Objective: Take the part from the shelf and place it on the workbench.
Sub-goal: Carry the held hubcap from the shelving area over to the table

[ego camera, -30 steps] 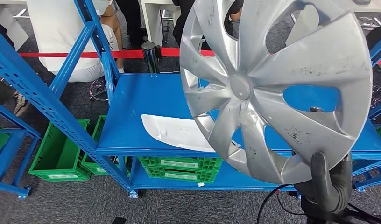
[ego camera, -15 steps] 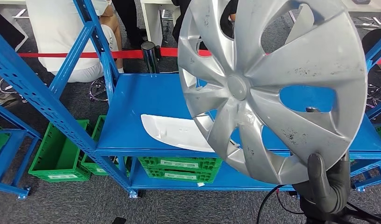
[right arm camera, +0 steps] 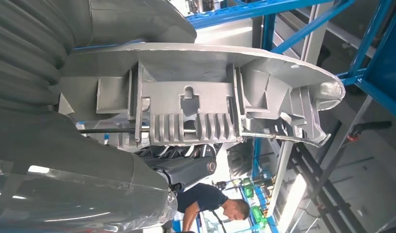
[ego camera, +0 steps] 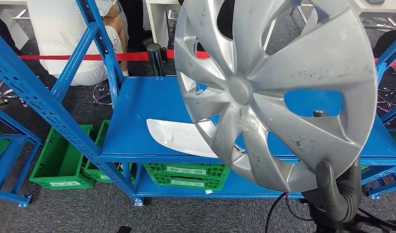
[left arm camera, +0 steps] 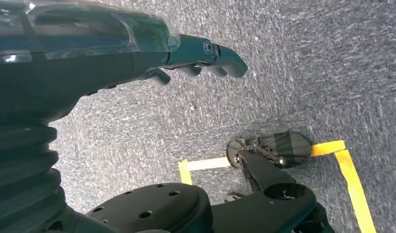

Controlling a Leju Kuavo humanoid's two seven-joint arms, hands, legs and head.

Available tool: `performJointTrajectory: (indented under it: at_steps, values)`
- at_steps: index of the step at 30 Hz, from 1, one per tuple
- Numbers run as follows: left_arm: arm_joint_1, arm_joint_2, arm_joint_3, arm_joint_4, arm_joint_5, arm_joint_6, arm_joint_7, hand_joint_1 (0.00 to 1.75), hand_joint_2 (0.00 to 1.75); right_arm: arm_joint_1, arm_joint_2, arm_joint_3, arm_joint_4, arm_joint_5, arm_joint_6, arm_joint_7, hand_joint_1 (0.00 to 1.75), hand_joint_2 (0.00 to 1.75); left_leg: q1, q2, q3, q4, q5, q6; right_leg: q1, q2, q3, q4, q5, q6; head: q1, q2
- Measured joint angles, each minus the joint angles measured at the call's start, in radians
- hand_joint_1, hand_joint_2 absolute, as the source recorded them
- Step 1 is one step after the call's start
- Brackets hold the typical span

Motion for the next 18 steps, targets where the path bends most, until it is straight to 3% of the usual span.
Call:
performJointTrajectory:
  at_steps: [18]
  values:
    - [0.0, -0.008, 0.0, 0.0, -0.003, 0.018, 0.024, 0.0, 1.75, -0.043, -0.005, 0.002, 0.006, -0.022, -0.005, 0.026, 1.75, 1.75, -0.004, 0.0, 0.0, 0.001, -0.001, 0.002, -0.002, 0.0, 0.0, 0.0, 0.0, 0.0, 0.0, 0.0]
